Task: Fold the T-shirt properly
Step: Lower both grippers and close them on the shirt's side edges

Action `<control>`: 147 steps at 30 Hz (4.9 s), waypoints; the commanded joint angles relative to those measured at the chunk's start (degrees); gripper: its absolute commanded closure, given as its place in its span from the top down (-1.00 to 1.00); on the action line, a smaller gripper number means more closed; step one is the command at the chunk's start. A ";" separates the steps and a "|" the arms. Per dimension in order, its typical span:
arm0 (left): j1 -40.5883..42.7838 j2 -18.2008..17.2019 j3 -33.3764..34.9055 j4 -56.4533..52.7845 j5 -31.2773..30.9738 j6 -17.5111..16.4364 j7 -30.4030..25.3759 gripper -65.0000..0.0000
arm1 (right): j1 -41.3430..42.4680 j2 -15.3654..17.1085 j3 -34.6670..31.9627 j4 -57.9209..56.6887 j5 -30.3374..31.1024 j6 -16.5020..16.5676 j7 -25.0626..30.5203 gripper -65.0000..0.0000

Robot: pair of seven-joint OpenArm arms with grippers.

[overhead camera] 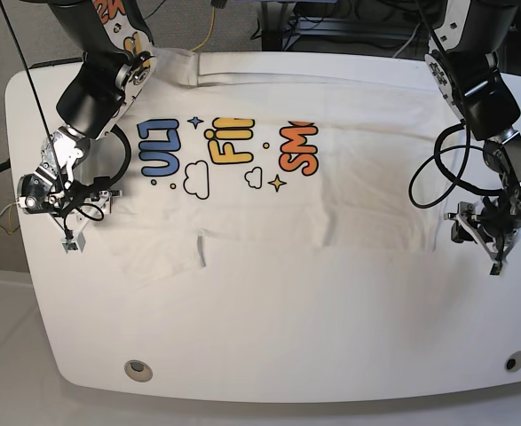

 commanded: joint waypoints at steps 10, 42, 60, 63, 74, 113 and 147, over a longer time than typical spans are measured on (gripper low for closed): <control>-1.30 0.22 -0.24 -1.01 -0.44 -0.08 -1.22 -0.10 | 1.52 0.94 -0.15 0.94 0.14 -0.07 0.60 0.20; -1.56 2.41 -0.50 -8.13 -0.70 -0.08 -6.06 -0.10 | 0.82 0.94 -0.15 0.94 0.40 -0.07 0.43 0.20; -0.15 4.61 -0.50 -8.04 -0.70 -0.08 -7.55 -0.10 | 0.73 0.94 -0.15 0.94 0.23 -0.07 0.43 0.20; -0.15 4.61 -0.50 -8.04 -0.70 -0.08 -7.38 -0.10 | 0.73 0.94 -0.15 0.94 0.32 -0.07 0.43 0.20; -0.06 4.79 -0.50 -8.04 -0.70 -0.08 -7.38 -0.15 | 0.73 0.94 -0.15 0.94 0.40 -0.07 0.52 0.20; 0.73 4.70 -0.42 -7.95 -0.70 -0.08 -7.38 -0.92 | 0.29 -2.93 -0.15 0.85 -0.03 -0.07 2.71 0.19; 0.37 4.44 -0.33 -7.69 -0.70 -0.08 -4.74 -0.92 | 0.91 -2.67 -0.33 0.85 -0.12 -0.07 2.27 -0.95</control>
